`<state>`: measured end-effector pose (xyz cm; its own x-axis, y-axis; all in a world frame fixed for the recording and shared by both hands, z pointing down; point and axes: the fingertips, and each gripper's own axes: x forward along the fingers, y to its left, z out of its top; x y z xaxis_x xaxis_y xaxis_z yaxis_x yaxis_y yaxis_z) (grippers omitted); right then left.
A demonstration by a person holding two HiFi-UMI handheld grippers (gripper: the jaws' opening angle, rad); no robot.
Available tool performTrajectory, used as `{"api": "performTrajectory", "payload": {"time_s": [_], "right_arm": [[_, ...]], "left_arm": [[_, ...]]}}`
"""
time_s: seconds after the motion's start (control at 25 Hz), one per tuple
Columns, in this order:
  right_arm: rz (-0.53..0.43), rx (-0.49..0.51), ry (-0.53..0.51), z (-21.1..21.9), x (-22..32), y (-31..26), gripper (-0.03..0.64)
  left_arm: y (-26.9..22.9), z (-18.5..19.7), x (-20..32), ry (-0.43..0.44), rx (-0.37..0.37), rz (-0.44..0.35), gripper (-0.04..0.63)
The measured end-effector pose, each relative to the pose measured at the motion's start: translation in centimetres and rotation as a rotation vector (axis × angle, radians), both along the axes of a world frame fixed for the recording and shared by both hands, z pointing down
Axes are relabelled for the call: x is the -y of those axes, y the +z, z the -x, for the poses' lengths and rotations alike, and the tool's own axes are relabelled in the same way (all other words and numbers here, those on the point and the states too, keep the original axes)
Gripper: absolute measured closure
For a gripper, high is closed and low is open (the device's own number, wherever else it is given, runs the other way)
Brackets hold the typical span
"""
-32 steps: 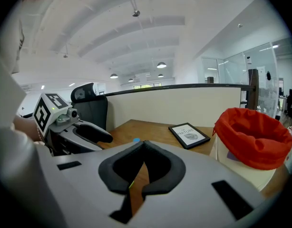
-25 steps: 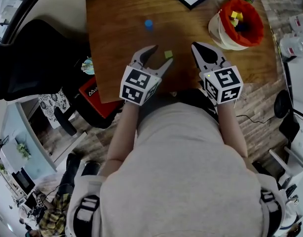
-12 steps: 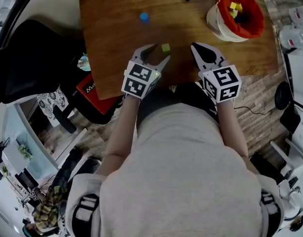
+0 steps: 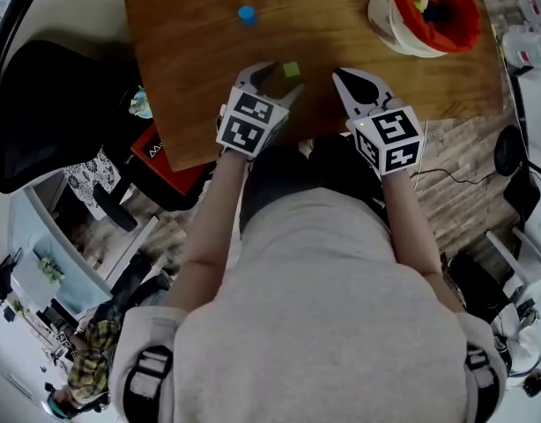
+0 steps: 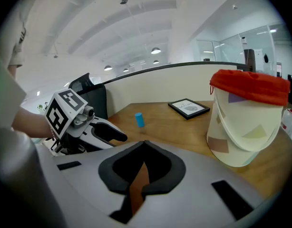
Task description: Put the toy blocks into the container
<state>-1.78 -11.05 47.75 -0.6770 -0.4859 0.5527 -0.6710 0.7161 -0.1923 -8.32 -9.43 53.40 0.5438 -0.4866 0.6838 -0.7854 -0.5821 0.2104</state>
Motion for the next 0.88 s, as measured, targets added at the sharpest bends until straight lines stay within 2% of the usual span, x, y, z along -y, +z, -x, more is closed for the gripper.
{"api": "performTrajectory", "payload": {"time_s": [0.16,0.52,0.88], "right_arm": [[0.028,-0.002,0.018,-0.6,-0.3,1.3,0.606],[0.079,-0.001,0.036,-1.2,-1.2,3.4,0.606],[0.067,0.006,0.061,-2.2,-0.8,3.1,0.606]], "left_arm": [[1.3,-0.5,0.3,0.032,0.023,0.021,0.353],[3.2,-0.5,1.1,0.026,0.050,0.051,0.359],[4.1,-0.8,1.5,-0.016,0.058,0.068,0.400]]}}
